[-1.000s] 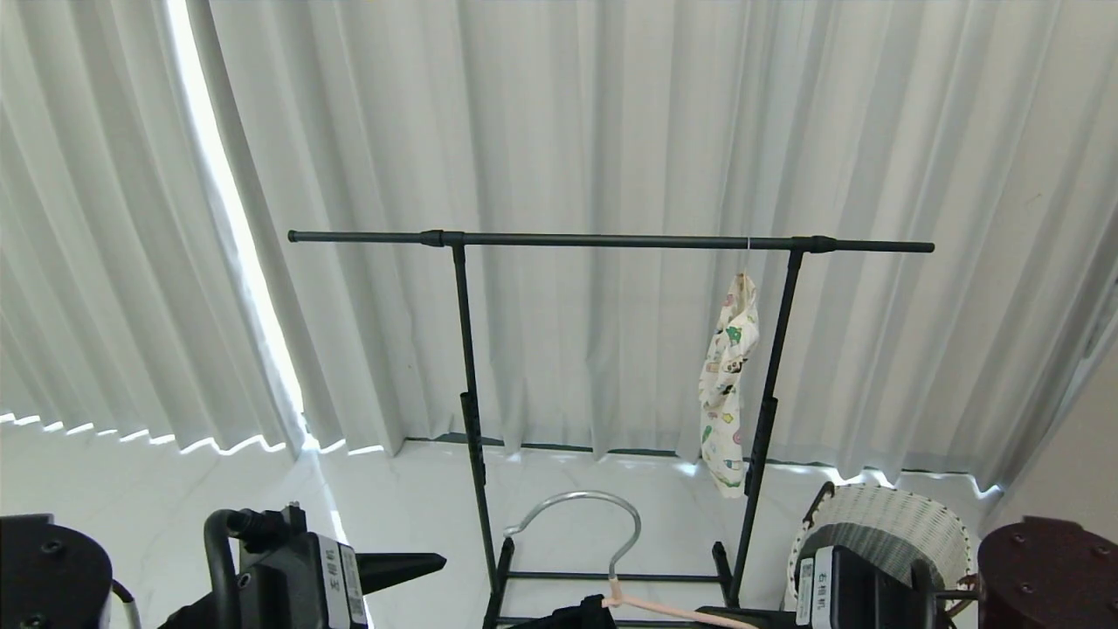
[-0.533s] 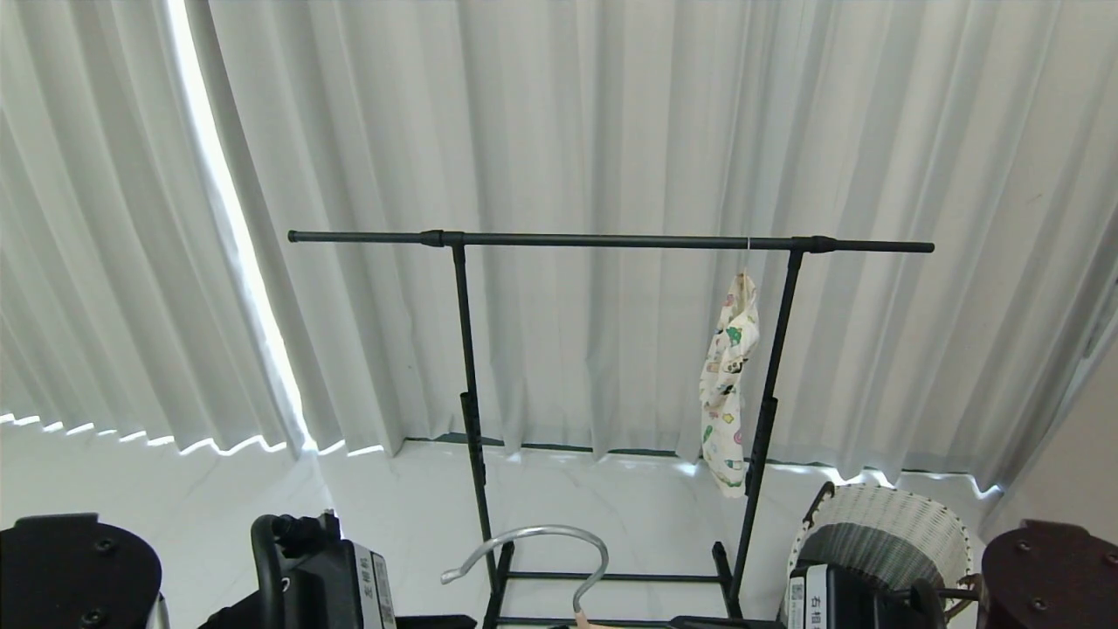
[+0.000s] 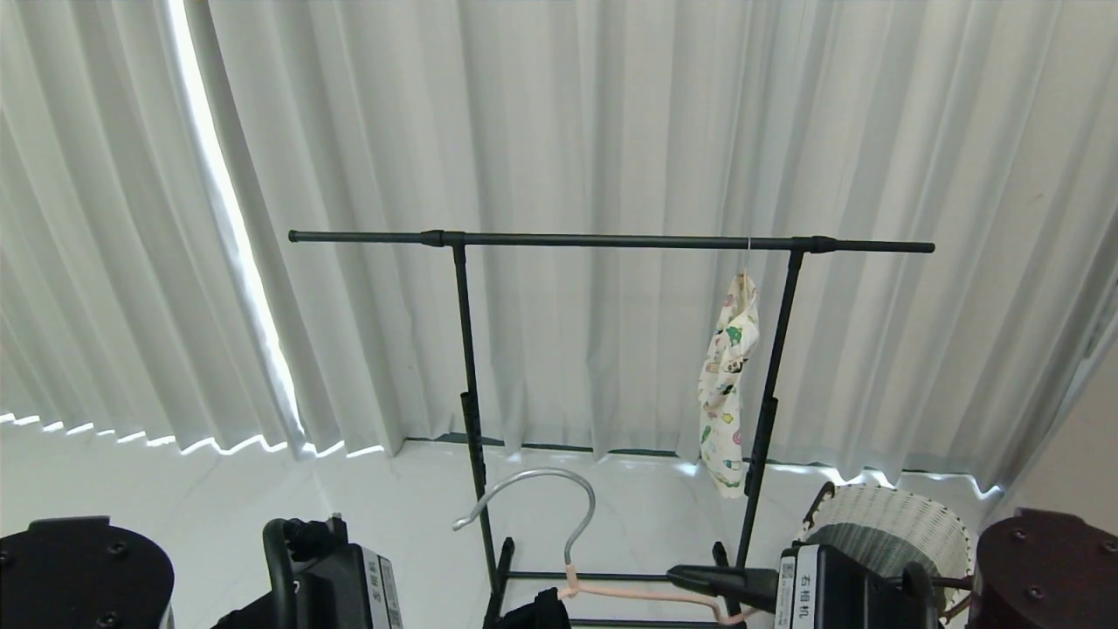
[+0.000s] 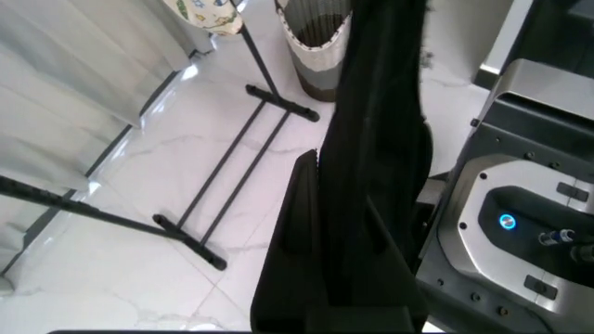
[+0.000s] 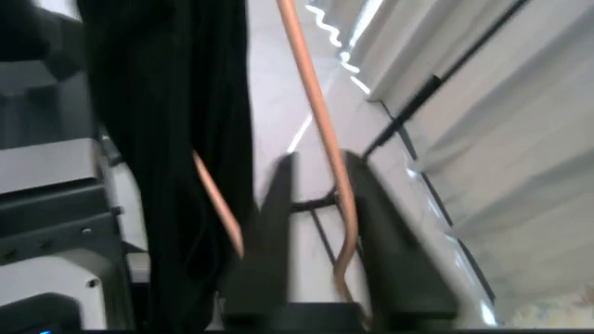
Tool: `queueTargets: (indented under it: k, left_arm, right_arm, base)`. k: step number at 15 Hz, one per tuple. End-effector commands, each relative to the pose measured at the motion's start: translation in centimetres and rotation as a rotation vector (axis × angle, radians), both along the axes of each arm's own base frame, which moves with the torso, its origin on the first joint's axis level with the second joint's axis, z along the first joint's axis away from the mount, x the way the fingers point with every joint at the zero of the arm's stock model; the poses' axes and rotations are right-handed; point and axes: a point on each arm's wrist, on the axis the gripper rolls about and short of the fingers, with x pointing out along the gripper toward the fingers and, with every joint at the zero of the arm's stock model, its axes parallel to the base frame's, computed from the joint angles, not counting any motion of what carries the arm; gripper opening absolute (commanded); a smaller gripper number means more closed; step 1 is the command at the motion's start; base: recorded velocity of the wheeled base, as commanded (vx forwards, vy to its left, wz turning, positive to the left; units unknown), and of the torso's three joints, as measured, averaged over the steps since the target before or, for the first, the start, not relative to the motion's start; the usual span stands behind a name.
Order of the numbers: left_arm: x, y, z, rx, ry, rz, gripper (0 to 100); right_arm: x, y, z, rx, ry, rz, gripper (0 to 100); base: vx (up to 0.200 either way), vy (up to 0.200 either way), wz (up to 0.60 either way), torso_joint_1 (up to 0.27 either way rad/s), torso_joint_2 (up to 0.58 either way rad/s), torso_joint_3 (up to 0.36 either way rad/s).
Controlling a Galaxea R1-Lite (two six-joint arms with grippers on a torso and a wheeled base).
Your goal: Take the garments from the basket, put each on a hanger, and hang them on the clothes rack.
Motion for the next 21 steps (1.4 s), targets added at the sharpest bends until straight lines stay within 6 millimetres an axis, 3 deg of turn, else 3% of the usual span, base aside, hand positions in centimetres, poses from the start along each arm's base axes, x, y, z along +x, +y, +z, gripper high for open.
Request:
queueTargets:
  k: [1, 5, 10, 13, 16, 21]
  left_arm:
    - [0.0, 0.1, -0.3, 0.011, 0.006, 0.005, 0]
    - [0.3, 1.3, -1.6, 0.074, 0.008, 0.123, 0]
    - [1.0, 1.8, -1.3, 0.107, -0.045, 0.264, 0]
    - [1.8, 1.2, 0.9, 0.039, -0.098, 0.282, 0]
    - [2.0, 0.4, 2.7, -0.014, -0.141, 0.252, 0]
    - [2.1, 0.1, 3.6, -0.040, -0.163, 0.249, 0]
  right_arm:
    - [0.1, -0.1, -0.3, -0.019, -0.002, -0.036, 100]
    - [0.7, -0.7, -0.7, -0.041, -0.004, -0.118, 100]
    - [0.5, -0.9, -1.6, -0.055, 0.063, -0.097, 100]
    - [0.4, -0.7, -2.7, -0.066, 0.153, -0.116, 100]
    - [-0.6, 1.0, -3.7, -0.063, 0.277, -0.093, 100]
    - [1.6, 4.2, -4.1, 0.023, 0.364, -0.295, 100]
  base:
    - [0.000, 0.000, 0.00, 0.000, 0.00, 0.000]
    - [0.000, 0.000, 0.00, 0.000, 0.00, 0.000]
    - [0.000, 0.000, 0.00, 0.000, 0.00, 0.000]
    - [0.000, 0.000, 0.00, 0.000, 0.00, 0.000]
    - [0.000, 0.000, 0.00, 0.000, 0.00, 0.000]
    - [0.000, 0.000, 0.00, 0.000, 0.00, 0.000]
